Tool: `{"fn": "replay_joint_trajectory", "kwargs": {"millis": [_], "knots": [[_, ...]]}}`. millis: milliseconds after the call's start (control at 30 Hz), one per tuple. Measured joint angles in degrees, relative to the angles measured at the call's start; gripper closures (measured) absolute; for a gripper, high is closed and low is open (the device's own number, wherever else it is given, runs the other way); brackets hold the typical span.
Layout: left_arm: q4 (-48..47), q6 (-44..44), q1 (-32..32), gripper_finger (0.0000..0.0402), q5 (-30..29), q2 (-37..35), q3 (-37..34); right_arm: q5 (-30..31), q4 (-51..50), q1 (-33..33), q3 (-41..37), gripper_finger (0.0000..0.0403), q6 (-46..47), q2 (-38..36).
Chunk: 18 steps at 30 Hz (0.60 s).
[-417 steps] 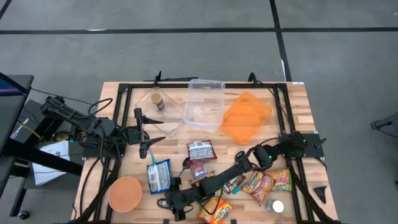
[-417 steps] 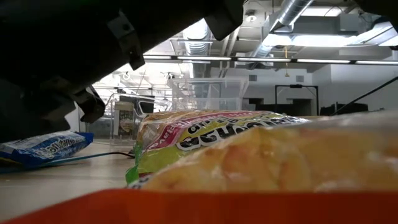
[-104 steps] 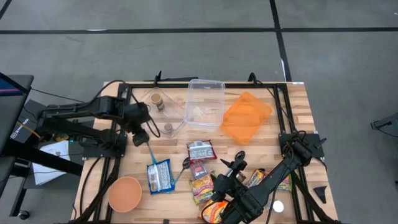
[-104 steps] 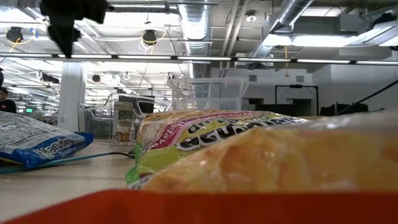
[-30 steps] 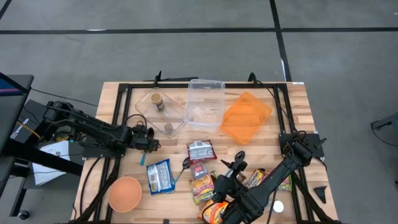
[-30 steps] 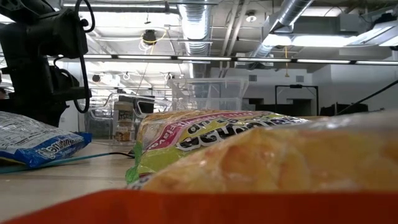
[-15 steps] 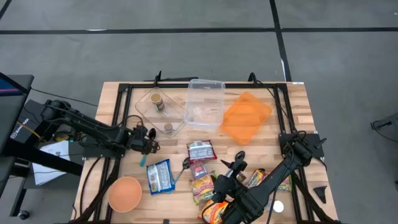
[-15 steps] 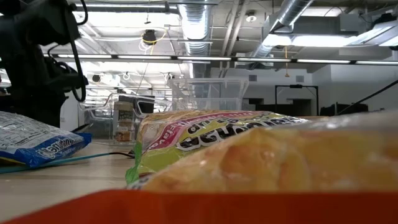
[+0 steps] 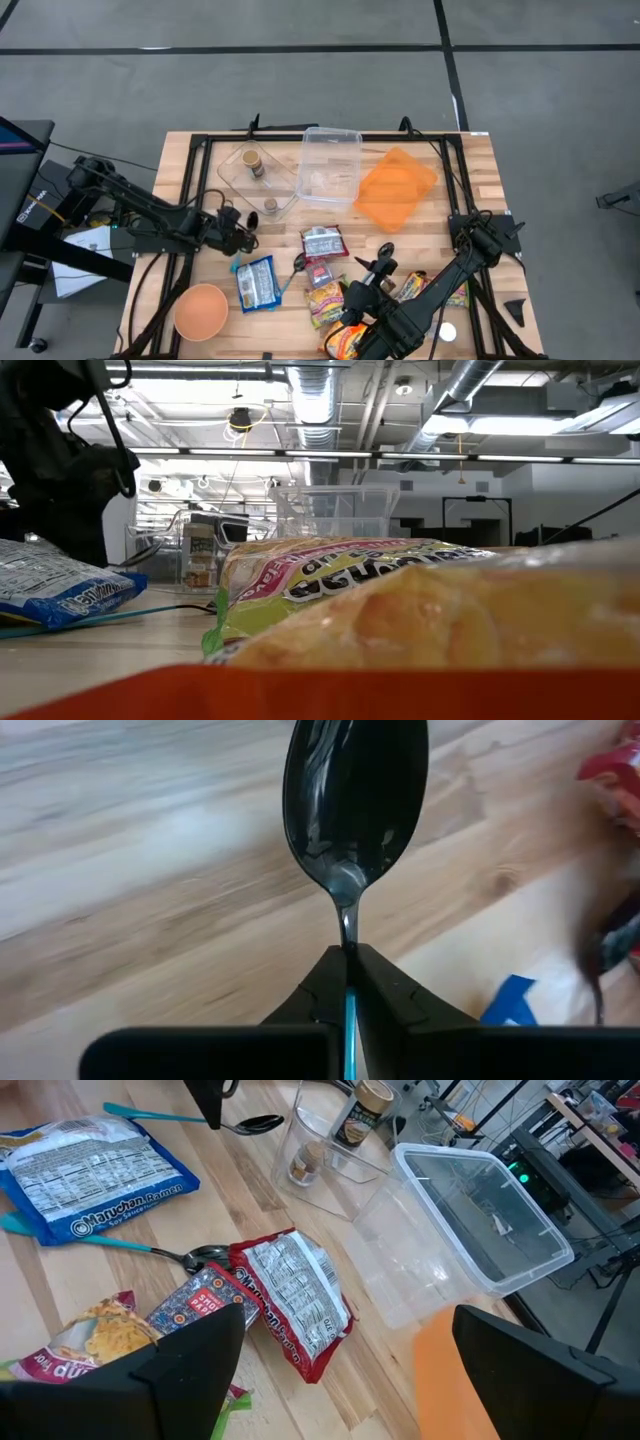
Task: Pick & Place Food Item
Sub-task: Put the blue spoon into the orange bin
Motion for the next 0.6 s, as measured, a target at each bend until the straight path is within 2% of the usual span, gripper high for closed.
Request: {"fn": "replay_joint_trajectory", "kwargs": {"millis": [300, 600], "knots": [[2.36, 0.53, -2.35, 0.04, -2.74, 0.0, 0.09, 0.0, 0.13, 0.0, 0.0, 0.0049, 0.02, 0.0], [10.28, 8.88, -2.69, 0.04, -3.49, -2.93, 0.11, 0.0, 0.2, 0.0, 0.0, 0.0049, 0.04, 0.0]]}}
